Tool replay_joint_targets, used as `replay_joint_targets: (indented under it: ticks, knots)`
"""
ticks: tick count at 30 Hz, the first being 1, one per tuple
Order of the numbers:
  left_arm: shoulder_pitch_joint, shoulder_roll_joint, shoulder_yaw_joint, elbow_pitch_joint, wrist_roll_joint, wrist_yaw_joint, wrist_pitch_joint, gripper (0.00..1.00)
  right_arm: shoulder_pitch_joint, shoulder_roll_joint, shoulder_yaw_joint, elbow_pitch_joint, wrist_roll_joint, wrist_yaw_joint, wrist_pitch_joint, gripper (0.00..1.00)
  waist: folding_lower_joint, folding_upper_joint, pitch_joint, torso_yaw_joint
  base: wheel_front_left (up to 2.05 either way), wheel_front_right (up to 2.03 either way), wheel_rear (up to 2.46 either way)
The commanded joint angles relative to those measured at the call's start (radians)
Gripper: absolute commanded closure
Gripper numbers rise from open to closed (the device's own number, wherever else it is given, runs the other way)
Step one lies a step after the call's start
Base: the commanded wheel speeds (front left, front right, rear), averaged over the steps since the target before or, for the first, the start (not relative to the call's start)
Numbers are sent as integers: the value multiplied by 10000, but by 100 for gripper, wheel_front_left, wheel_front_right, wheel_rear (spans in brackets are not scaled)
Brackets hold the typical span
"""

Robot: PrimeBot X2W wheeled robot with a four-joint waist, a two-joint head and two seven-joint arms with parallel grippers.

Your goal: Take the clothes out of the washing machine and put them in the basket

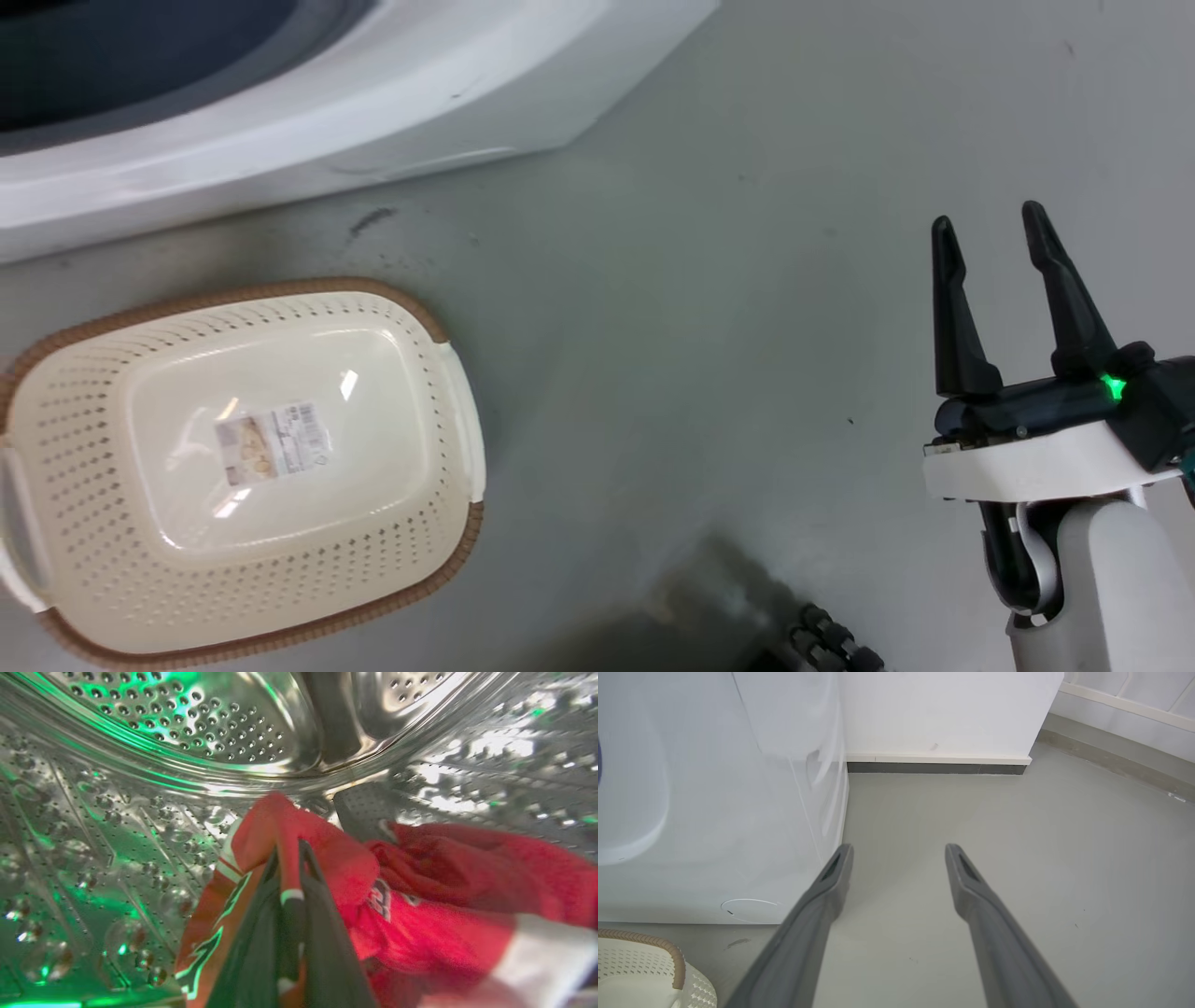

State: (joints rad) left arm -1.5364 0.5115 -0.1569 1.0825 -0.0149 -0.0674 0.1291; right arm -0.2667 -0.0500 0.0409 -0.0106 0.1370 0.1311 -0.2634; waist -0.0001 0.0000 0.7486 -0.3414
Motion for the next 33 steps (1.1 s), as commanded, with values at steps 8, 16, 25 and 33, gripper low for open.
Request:
replay_joint_targets:
  ticks: [8,16,25,33]
  knots:
    - [2090,-1067,193,407,-716,59,-2821,100,283,-7,-423,194,-642,-7,-21,0,1,0,-1908,1135,0,0,0]
    - [3922,-1903,350,137,-1232,65,-3921,100,738,-8,-577,382,-1032,-8,-21,0,1,0,-3195,1780,0,0,0]
    - [6863,-2558,738,-3438,-1390,342,-3954,100,1231,-7,-581,589,-1298,-7,-21,0,1,0,-4494,2430,0,0,0]
    - [8821,-2875,976,-6246,-1280,287,-3947,100,1589,-8,-637,709,-1431,-8,-21,0,1,0,-5259,2888,0,0,0]
